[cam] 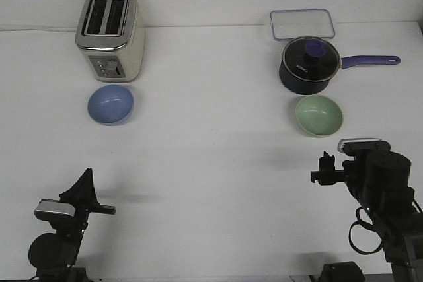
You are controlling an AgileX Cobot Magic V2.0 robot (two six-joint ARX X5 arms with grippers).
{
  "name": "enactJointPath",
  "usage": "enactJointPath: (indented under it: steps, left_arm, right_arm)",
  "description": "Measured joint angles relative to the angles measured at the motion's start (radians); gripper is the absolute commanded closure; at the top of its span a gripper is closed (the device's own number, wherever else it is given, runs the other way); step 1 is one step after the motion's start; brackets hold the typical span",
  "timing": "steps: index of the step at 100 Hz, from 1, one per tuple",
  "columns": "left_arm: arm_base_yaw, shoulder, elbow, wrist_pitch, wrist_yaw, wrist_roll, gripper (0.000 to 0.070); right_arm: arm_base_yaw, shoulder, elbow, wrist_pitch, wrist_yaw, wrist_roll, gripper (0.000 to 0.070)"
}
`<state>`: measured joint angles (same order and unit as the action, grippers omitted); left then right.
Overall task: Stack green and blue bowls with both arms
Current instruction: 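Reach the right gripper forward to the rim of the pale green bowl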
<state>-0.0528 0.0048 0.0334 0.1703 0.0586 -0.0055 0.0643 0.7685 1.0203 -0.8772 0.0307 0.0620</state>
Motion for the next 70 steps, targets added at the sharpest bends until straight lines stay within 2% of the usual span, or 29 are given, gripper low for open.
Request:
enactJointPath:
  steps: [20, 36, 70]
  left_arm:
    - [0.0, 0.0, 0.0, 0.0, 0.0, 0.0, 0.0688]
    - [0.0, 0.0, 0.0, 0.0, 0.0, 0.0, 0.0688]
    - [0.0, 0.0, 0.0, 0.0, 0.0, 0.0, 0.0688]
  right_arm:
    - [-0.07, 0.128, 0.046, 0.061, 0.004, 0.021, 0.0228]
    - [-0.15, 0.35, 0.107, 0.126, -0.072, 0.01, 0.0231]
    - [-0.229, 0.728, 0.253, 0.223, -0.084, -0.057, 0.0231]
